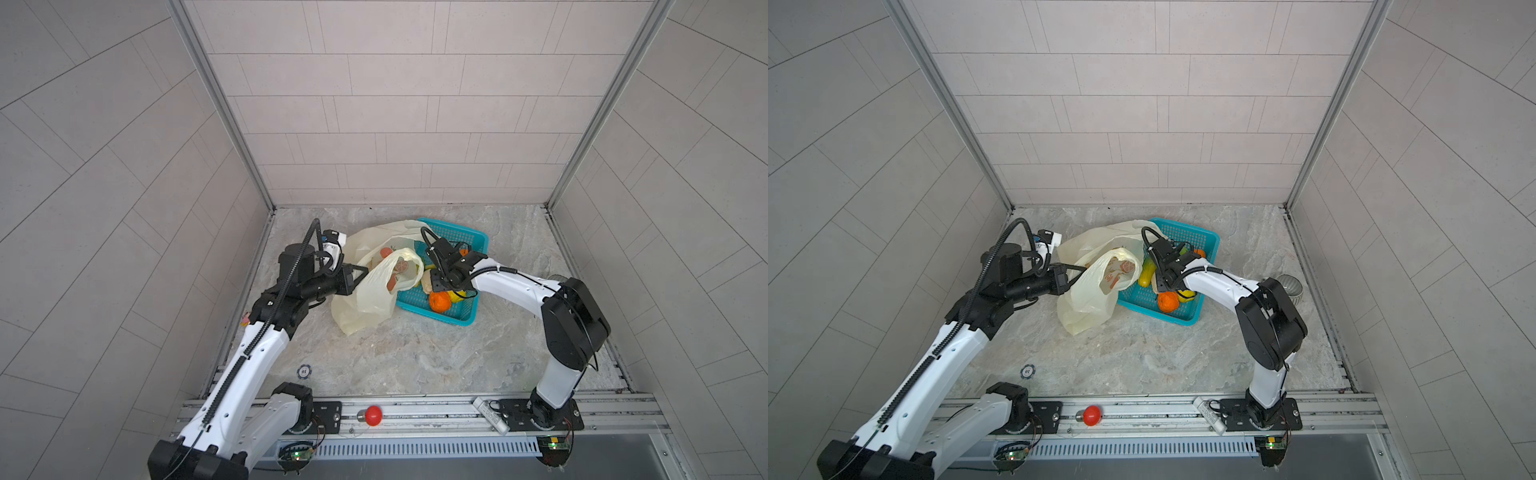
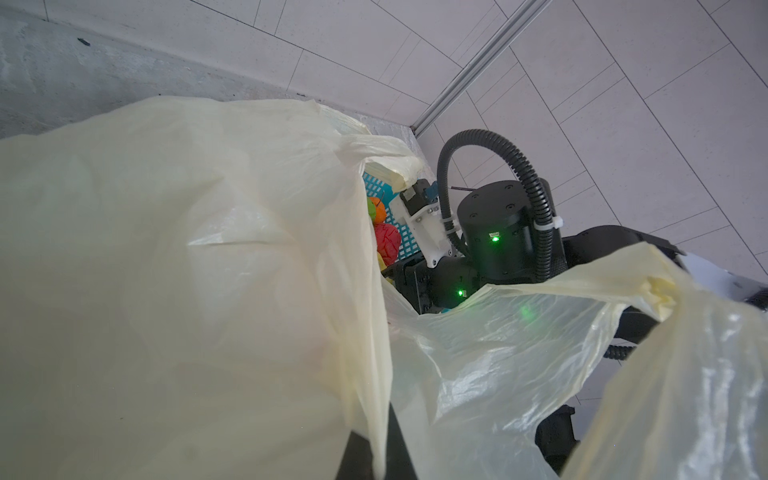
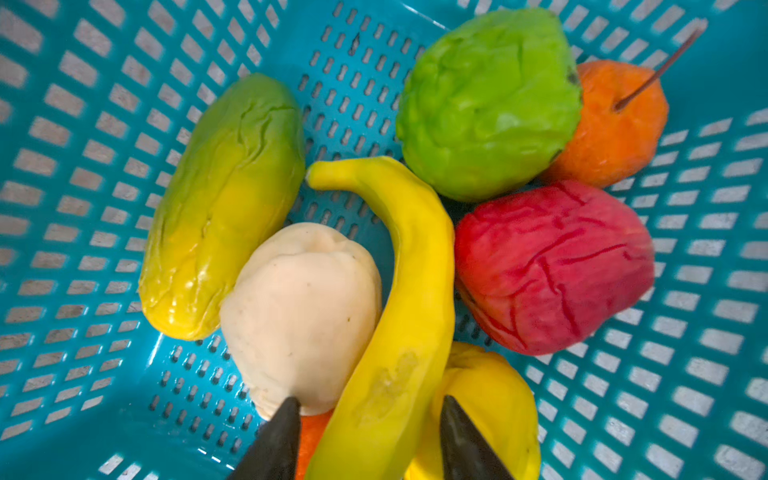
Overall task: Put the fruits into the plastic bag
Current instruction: 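Move the right gripper over the basket and grasp the yellow banana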
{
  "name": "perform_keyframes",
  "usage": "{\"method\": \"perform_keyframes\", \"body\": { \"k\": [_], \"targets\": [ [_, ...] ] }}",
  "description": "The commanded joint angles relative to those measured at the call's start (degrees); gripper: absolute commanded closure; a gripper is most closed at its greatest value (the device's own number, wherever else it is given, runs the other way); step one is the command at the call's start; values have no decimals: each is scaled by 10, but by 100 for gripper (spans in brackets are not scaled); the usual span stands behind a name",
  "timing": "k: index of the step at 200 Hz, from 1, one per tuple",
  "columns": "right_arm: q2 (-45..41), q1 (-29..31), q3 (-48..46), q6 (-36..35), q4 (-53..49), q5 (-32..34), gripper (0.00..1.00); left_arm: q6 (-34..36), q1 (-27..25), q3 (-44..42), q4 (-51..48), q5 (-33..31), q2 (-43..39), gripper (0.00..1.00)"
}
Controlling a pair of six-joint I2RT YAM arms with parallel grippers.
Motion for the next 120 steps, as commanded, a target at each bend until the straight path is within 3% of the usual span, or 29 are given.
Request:
{"method": "perform_keyframes", "body": {
  "k": [1,48,120],
  "targets": [
    [-4,-13,-7,5,-23,21,63,10,2,-3,11,4,-8,100],
    [-31,-23,-22,8,-21,25,84,10,2,-5,14,4,-9,100],
    [-176,-62,-48,-10,-35,27,89,16,2,-11,16,6,-12,100]
  ]
}}
